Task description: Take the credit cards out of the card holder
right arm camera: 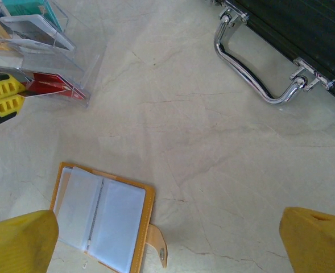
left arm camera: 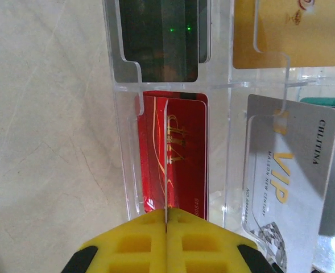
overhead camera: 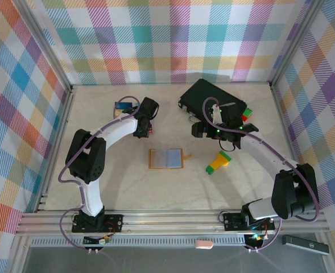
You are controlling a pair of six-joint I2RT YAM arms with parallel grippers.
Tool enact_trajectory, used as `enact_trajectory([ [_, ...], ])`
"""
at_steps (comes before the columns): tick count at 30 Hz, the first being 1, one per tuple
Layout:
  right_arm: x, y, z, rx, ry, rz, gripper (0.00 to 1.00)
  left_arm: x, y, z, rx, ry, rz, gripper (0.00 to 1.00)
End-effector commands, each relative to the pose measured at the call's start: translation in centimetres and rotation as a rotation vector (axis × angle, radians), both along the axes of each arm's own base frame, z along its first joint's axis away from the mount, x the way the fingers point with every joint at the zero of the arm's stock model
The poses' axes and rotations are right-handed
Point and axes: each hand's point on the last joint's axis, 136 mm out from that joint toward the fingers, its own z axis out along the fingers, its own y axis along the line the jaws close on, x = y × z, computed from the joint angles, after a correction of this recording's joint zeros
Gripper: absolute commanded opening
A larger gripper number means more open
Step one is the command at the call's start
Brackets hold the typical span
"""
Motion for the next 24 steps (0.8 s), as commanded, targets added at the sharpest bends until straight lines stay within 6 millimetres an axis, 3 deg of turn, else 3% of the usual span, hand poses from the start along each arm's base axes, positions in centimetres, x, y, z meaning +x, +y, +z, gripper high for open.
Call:
enact_trajectory([
  [1, -0.1, -0.5, 0.0, -0.012, 0.000, -0.005, 0.99, 0.7, 0.6, 0.0, 0.013, -0.002, 0.041, 0.00],
  [20, -0.1, -0.9, 0.0, -0.022, -0.002, -0.017, 0.99, 1.8, 0.5, -0.3, 0.020, -0.032, 0.030, 0.00],
  [24, -0.1, -0.9, -0.2, -0.023, 0.002, -0.018, 0.99, 2.3, 0.0, -0.6, 0.003, -0.040, 0.008, 0.04],
])
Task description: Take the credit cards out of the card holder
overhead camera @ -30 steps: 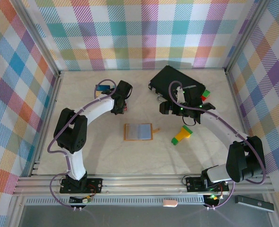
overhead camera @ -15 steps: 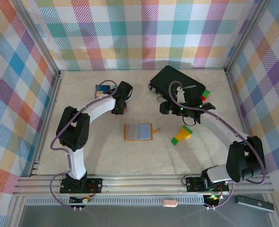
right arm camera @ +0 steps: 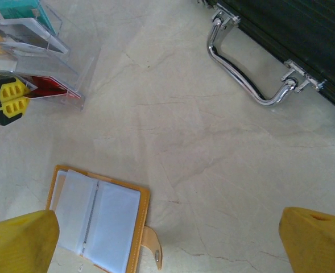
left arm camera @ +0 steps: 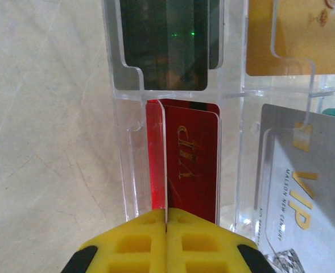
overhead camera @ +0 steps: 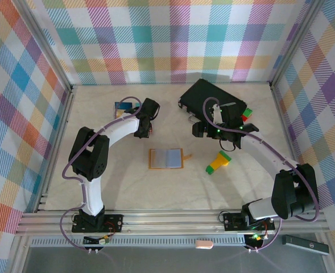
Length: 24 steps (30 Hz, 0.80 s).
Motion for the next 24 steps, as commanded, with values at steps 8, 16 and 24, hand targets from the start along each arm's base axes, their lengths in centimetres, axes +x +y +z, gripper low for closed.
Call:
enact_trajectory([
  [8, -0.3, -0.5, -0.3, -0.012, 0.009, -0.003, 0.99, 2.1, -0.9, -0.1, -0.038, -0.038, -0.032, 0.10],
  [16, -0.3, -0.5, -0.4, -0.007, 0.015, -0.002, 0.99, 2.3, -0.4, 1.0, -0.011, -0.068, -0.043, 0.17],
  [24, -0.3, -0.5, -0.7, -0.008, 0.025, -0.002, 0.99, 3.5, -0.5, 1.5, 0.009, -0.110, -0.094, 0.20],
])
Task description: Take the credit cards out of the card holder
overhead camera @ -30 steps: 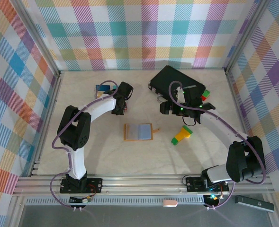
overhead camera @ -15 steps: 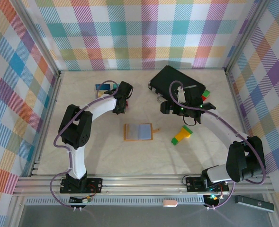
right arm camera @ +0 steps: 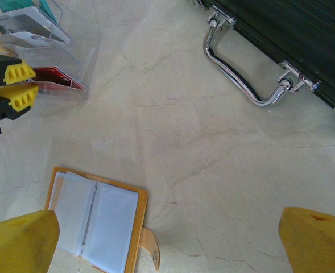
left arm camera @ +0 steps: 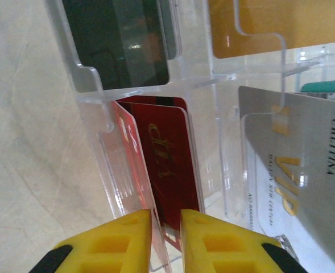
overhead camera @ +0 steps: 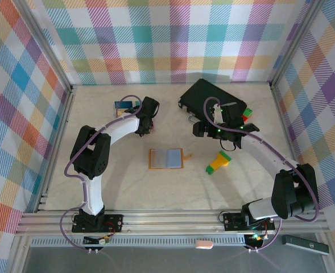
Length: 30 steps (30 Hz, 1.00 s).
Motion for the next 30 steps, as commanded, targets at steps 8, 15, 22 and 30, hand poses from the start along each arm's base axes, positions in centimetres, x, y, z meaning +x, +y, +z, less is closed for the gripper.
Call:
enact_trajectory([
  [8, -0.2, -0.4, -0.9, -0.015, 0.032, 0.000, 0.99, 2.2, 0.1, 1.1, 0.016, -0.049, -0.073, 0.21],
  [15, -0.1, -0.3, -1.1, -0.015, 0.041, 0.000, 0.99, 2.6, 0.2, 1.2, 0.023, -0.048, -0.116, 0.26],
  [22, 0.1, -0.2, -1.2, -0.013, 0.047, 0.002, 0.99, 3.4, -0.4, 0.8, 0.009, -0.050, -0.152, 0.47],
  [30, 0.2, -0.2, -1.3, -0.009, 0.055, 0.002, 0.99, 3.2, 0.0, 1.2, 0.031, -0.046, -0.162, 0.59],
])
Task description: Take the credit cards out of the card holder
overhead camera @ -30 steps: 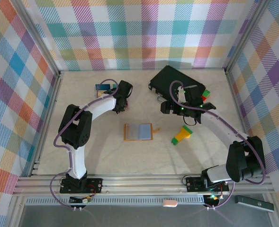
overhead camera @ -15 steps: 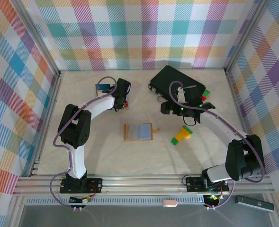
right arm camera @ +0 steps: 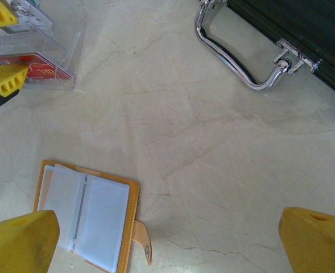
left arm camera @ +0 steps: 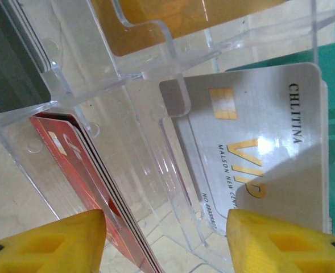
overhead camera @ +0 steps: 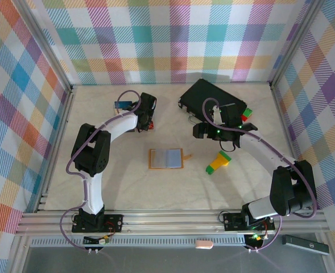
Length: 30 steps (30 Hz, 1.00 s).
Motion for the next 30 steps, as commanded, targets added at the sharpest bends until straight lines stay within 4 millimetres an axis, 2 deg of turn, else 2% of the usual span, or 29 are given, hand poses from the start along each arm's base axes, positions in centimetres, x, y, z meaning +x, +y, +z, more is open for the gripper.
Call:
enact_trajectory([
  [1, 0.4, 0.0, 0.3, 0.008, 0.002, 0.004, 0.99, 0.4, 0.6, 0.9, 0.010, -0.006, -0.004, 0.60],
  [6, 0.3, -0.1, 0.3, 0.006, 0.006, 0.004, 0.99, -0.5, 0.7, 2.2, 0.007, -0.011, -0.036, 0.60],
  [12, 0.1, 0.4, 0.9, 0.032, 0.008, 0.023, 0.98, -3.6, 1.1, 5.1, 0.033, -0.007, -0.145, 0.61],
  [18, -0.4, 1.7, 1.1, 0.096, 0.065, 0.037, 0.96, -8.0, 5.0, 8.1, 0.197, -0.021, -0.223, 0.66],
  [22, -1.5, 3.5, 0.4, 0.085, 0.125, 0.054, 0.95, -9.8, 6.8, 9.6, 0.264, -0.081, -0.310, 0.73],
  [30, -4.4, 8.5, -2.0, -0.029, 0.214, 0.066, 0.92, -12.3, 9.5, 9.4, 0.366, -0.069, -0.435, 0.89],
])
